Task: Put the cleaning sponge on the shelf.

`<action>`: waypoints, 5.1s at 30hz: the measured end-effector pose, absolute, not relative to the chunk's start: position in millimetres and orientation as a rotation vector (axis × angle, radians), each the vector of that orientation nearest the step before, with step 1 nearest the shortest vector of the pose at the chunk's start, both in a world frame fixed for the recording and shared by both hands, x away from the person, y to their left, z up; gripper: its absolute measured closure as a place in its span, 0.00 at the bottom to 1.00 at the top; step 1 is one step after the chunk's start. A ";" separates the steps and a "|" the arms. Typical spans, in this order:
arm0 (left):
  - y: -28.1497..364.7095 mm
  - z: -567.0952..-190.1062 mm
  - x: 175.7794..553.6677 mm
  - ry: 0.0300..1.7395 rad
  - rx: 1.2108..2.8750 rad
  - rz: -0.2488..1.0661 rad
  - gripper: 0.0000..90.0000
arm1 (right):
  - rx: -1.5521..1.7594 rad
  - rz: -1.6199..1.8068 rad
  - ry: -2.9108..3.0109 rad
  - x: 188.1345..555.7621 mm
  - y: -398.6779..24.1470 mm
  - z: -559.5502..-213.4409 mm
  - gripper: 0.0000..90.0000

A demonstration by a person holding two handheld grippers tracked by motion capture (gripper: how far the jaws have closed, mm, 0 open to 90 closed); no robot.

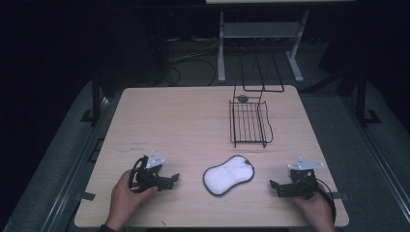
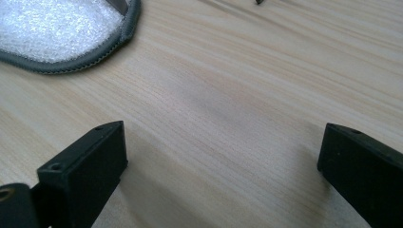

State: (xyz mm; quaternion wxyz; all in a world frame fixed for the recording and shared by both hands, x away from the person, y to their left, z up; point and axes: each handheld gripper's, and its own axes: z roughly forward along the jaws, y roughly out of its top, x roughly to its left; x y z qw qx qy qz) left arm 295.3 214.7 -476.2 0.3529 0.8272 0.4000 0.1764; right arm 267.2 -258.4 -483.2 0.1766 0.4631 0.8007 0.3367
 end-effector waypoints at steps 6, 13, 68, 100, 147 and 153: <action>214.7 -476.2 295.3 1.035 2.140 0.457 0.14 | 1.316 0.937 2.277 267.3 -258.4 -480.4 0.08; 214.7 -476.2 295.3 1.034 2.140 0.457 0.14 | 1.315 0.976 2.288 266.0 -258.9 -471.7 0.26; 214.8 -476.2 295.3 1.034 2.139 0.457 0.14 | 1.022 1.102 2.576 299.4 -173.7 -454.2 1.00; 214.7 -476.2 295.3 1.035 2.140 0.456 0.14 | 0.980 1.175 2.614 246.1 -174.9 -444.0 0.94; 214.6 -476.2 295.4 1.036 2.140 0.457 0.14 | 0.989 1.064 2.572 319.5 -145.1 -449.7 0.92; 214.6 -476.2 295.4 1.035 2.140 0.456 0.14 | 1.052 1.073 2.521 309.4 -159.0 -445.5 0.68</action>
